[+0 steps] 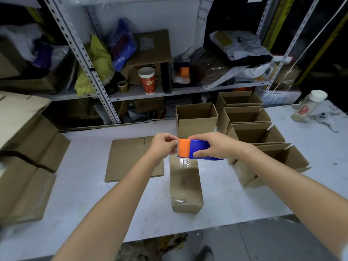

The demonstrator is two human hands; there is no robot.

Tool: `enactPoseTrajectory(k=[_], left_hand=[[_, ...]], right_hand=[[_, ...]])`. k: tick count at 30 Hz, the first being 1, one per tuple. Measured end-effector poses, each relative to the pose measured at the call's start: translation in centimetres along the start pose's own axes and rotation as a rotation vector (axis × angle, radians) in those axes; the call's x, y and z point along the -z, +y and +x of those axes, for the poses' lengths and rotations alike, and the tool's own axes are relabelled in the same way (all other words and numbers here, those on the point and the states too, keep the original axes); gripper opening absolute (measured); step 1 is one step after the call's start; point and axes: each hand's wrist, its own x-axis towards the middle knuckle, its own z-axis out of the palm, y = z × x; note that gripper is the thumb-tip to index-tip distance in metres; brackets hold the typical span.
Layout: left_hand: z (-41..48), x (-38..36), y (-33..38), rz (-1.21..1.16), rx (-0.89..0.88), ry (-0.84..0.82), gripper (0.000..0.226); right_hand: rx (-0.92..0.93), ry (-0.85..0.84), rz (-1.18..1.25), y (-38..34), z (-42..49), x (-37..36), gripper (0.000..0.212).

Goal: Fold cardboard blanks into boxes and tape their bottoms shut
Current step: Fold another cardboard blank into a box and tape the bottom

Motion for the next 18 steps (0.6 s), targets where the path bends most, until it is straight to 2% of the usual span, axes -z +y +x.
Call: enactPoseTrajectory(k=[5,8,10,13,18], left_hand=[[1.3,1.1,-1.0,-0.034,0.070,0.094,0.005],[2.0,4.2,-2.7,-0.086,0.156,0.176,0.006],[2.3,4.9,-3.6,-0.091,0.191,0.178,0.010],[2.7,3.6,-4.2,-0.099,0.249,0.144,0.011],[3.4,3.5,-4.7,-0.132,0.274,0.132,0.008]], right_hand=[[-0.061,-0.042,-0.098,1.0,0.5,1.9,0.069],[-0.215,-0.066,-0.131,4.5,-0.6,3.6,0.073],[-0.279,-0.090,-0.112,6.4,-0.9,3.5,0.076],[-0.287,-0.125,-0.130,7.4,0.1,2.8,0.077],[-0.300,-0.167,-0.024,8.9,1.1,1.3,0.077]])
